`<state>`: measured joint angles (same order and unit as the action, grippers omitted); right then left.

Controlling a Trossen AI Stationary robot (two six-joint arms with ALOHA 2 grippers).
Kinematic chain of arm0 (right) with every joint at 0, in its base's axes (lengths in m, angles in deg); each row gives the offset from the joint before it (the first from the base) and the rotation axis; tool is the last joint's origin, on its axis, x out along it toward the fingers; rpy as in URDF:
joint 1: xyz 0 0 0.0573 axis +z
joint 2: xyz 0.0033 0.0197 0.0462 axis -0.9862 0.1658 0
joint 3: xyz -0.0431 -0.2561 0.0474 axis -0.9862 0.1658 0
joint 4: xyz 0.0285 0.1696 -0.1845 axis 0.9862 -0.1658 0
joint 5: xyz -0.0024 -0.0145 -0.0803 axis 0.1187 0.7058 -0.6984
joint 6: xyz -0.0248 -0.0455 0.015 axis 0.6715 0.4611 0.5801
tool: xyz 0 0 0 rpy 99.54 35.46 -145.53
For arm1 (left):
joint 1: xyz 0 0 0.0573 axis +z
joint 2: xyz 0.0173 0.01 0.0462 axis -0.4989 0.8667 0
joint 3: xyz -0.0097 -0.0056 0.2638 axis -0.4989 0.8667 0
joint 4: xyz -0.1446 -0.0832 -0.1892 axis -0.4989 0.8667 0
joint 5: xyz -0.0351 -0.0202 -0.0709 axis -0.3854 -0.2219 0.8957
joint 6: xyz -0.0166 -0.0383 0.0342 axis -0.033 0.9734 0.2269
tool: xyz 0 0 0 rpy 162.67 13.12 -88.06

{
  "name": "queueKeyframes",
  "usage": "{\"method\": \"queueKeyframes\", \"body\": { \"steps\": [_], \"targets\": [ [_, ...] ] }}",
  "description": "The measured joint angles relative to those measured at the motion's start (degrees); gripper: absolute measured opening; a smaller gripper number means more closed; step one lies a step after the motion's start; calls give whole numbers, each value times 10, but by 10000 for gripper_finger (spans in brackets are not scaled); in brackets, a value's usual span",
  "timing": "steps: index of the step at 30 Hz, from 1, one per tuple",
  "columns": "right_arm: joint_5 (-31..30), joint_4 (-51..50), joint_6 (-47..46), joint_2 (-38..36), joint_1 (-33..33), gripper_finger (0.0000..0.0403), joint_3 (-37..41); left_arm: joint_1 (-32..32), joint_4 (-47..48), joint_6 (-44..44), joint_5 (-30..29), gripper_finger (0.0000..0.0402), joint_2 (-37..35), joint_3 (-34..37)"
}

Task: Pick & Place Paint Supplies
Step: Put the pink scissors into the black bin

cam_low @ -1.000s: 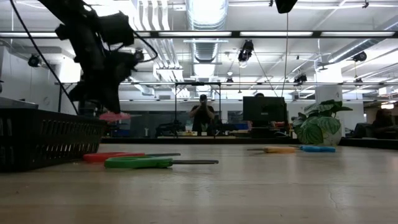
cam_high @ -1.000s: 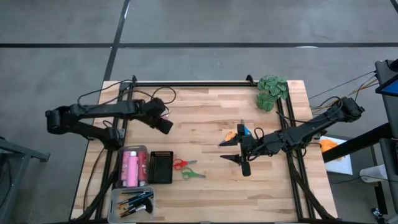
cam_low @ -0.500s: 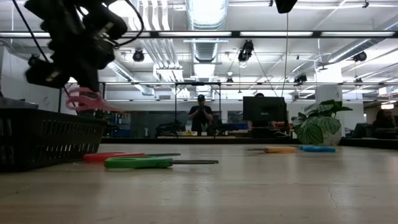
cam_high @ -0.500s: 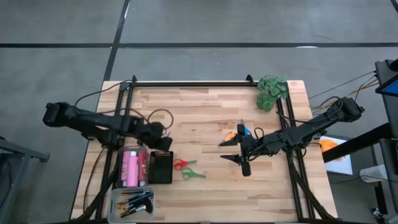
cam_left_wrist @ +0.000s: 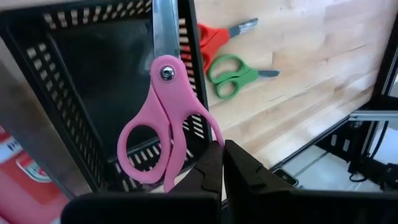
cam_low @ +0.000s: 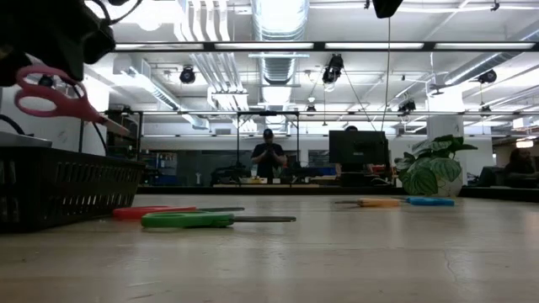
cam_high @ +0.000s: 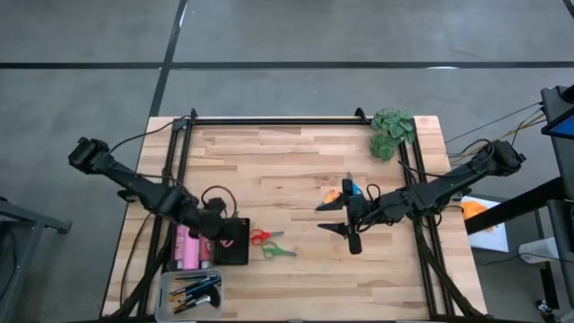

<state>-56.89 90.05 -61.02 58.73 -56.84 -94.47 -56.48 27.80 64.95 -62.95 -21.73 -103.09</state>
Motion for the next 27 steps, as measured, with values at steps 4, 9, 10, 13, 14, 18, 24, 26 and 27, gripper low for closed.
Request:
{"method": "queueKeyframes", "body": {
  "steps": [4,9,10,13,14,18,24,26,27],
  "targets": [
    [0,0,0,0,0,209,0,-39,-1,38,-24,0,23,-9],
    [0,0,0,0,0,209,0,-63,-2,55,-24,0,64,-30],
    [0,0,0,0,0,209,0,-67,-2,57,-24,0,71,-35],
    [0,0,0,0,0,209,0,-78,-5,69,-25,0,93,-43],
    [0,0,0,0,0,209,0,-82,-6,79,-26,0,101,-43],
    [0,0,0,0,0,209,0,-92,-11,106,-23,0,131,-43],
    [0,0,0,0,0,209,0,-90,-10,67,-19,0,151,-43],
    [0,0,0,0,0,209,0,-90,-14,53,-24,0,151,-42],
    [0,0,0,0,0,209,0,-90,-13,47,-29,0,151,-41]
  ]
}}
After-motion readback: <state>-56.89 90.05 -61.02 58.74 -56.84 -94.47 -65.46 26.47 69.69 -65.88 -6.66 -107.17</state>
